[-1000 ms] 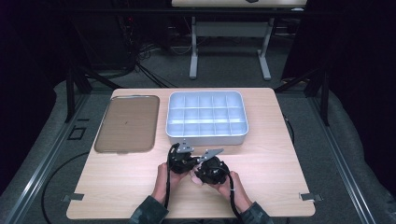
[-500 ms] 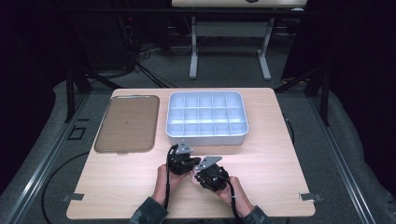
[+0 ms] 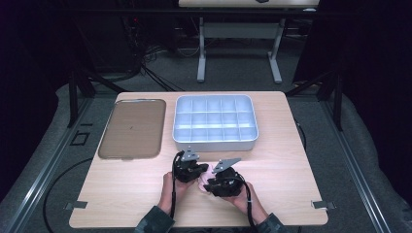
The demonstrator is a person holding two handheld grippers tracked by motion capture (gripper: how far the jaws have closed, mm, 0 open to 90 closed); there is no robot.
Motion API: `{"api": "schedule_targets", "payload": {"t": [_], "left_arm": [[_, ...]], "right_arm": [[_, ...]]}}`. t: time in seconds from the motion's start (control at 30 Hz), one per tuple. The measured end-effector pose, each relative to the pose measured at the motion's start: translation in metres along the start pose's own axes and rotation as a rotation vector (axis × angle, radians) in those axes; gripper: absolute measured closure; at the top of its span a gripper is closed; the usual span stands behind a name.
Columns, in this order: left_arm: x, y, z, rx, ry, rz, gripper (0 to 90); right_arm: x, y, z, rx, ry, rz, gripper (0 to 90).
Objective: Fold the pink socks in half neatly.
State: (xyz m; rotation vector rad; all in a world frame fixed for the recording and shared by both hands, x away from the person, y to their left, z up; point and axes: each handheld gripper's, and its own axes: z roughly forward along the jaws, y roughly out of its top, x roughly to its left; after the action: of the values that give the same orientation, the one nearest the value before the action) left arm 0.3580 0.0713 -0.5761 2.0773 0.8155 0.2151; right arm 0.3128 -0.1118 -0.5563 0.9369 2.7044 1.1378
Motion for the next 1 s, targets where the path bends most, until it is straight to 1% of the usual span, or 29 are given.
{"api": "schedule_targets", "payload": {"t": [0.07, 0.1, 0.13, 0.17, 0.23, 0.3, 0.33, 0.4, 0.47, 0.53, 0.6, 0.63, 0.73, 0.83, 0.87, 1.0], "left_arm": [[0.001, 0.0, 0.0, -0.003, -0.007, 0.002, 90.0], [0.0, 0.0, 0.0, -0.002, -0.006, 0.001, 90.0], [0.0, 0.0, 0.0, -0.002, -0.006, 0.001, 90.0], [0.0, 0.0, 0.0, -0.001, 0.002, 0.001, 90.0], [0.0, -0.001, 0.0, -0.003, -0.004, 0.002, 90.0], [0.0, -0.001, 0.0, -0.004, -0.003, 0.002, 90.0], [0.0, -0.001, 0.0, -0.003, -0.002, 0.002, 90.0], [-0.001, 0.0, 0.0, -0.004, 0.001, -0.001, 90.0], [-0.001, -0.001, 0.0, -0.005, 0.002, 0.003, 90.0], [-0.001, -0.001, 0.0, -0.008, 0.004, 0.001, 90.0], [-0.001, -0.002, 0.0, -0.012, 0.006, 0.006, 90.0], [-0.001, -0.002, 0.0, -0.016, 0.003, -0.001, 90.0], [-0.001, -0.003, -0.001, -0.017, 0.002, 0.001, 90.0], [-0.001, -0.003, 0.0, -0.019, 0.002, -0.002, 90.0], [-0.001, -0.003, 0.0, -0.018, 0.003, -0.003, 90.0], [-0.001, -0.003, 0.0, -0.018, 0.002, -0.004, 90.0]], "right_arm": [[-0.007, -0.001, -0.009, -0.024, 0.034, 0.019, 69.3], [-0.01, -0.001, -0.013, -0.03, 0.04, 0.035, 69.0], [-0.017, -0.001, -0.019, -0.043, 0.031, 0.067, 68.8], [-0.021, -0.001, -0.021, -0.045, 0.027, 0.09, 67.3], [-0.033, 0.002, -0.023, -0.037, 0.011, 0.155, 64.7], [-0.038, 0.005, -0.018, -0.024, 0.02, 0.194, 61.7], [-0.04, 0.007, -0.014, -0.007, 0.018, 0.209, 59.6], [-0.041, 0.01, -0.006, 0.016, 0.011, 0.229, 56.0], [-0.042, 0.013, 0.004, 0.042, 0.013, 0.248, 53.4], [-0.043, 0.014, 0.011, 0.057, -0.001, 0.273, 51.2], [-0.043, 0.015, 0.013, 0.067, -0.005, 0.28, 50.2], [-0.043, 0.015, 0.014, 0.064, -0.01, 0.282, 49.8], [-0.043, 0.015, 0.017, 0.081, -0.021, 0.286, 46.6], [-0.042, 0.017, 0.017, 0.098, -0.024, 0.283, 46.7], [-0.042, 0.018, 0.017, 0.118, -0.027, 0.271, 47.0], [-0.042, 0.025, 0.02, 0.164, -0.022, 0.258, 49.9]]}}
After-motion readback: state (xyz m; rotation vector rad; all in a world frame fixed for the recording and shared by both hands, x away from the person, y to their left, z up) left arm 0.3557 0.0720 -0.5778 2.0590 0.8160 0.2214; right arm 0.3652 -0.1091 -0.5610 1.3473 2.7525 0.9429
